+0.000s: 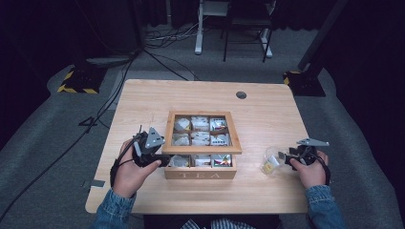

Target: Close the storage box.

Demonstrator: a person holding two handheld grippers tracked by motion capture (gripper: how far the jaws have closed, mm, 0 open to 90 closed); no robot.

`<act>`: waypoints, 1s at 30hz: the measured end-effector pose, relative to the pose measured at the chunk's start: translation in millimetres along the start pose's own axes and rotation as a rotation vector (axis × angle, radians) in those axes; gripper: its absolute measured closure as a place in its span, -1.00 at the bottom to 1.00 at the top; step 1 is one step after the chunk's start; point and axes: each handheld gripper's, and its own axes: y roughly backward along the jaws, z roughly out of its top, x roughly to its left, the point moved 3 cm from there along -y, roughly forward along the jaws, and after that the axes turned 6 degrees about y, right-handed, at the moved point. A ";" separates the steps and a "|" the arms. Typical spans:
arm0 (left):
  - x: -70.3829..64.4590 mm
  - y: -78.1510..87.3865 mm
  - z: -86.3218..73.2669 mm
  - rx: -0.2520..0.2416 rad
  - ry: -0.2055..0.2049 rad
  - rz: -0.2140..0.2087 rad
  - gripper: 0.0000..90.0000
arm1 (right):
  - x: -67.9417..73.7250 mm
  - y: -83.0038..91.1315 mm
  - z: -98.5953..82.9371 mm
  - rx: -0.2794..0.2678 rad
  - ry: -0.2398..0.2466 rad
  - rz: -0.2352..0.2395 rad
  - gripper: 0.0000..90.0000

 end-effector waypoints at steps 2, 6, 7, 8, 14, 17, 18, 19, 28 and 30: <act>-0.7 -0.6 -1.3 0.011 -0.007 0.002 -0.14 | 0.7 -0.8 1.2 -0.001 0.001 0.002 -0.06; -1.6 -1.6 -3.2 0.028 -0.016 0.002 -0.14 | 2.0 -2.1 2.5 -0.001 0.001 0.006 -0.06; -1.9 -1.9 -3.6 0.031 -0.016 0.001 -0.14 | 2.1 -3.0 2.9 -0.003 0.006 0.005 -0.07; -1.9 -2.1 -3.8 0.035 -0.019 0.002 -0.14 | 2.4 -3.2 3.0 -0.004 0.006 0.008 -0.07; -2.4 -3.8 -5.0 0.065 -0.027 -0.023 -0.14 | 2.0 -3.4 2.2 -0.003 -0.005 0.011 -0.08; -3.6 -6.5 -5.6 0.087 -0.039 -0.023 -0.14 | 0.9 -3.4 1.1 -0.003 -0.002 0.009 -0.08; -4.1 -7.2 -5.7 0.098 -0.043 -0.025 -0.14 | 0.9 -3.0 0.8 -0.001 -0.006 0.010 -0.08; -4.1 -7.2 -5.7 0.098 -0.043 -0.025 -0.14 | 0.9 -3.0 0.8 -0.001 -0.006 0.010 -0.08; -6.9 -11.8 -7.1 0.158 -0.065 -0.037 -0.14 | -0.8 -1.2 -1.5 -0.008 -0.010 0.009 -0.09; -7.8 -12.9 -7.8 0.169 -0.073 -0.040 -0.14 | -0.3 -1.3 -1.4 -0.006 -0.014 0.006 -0.09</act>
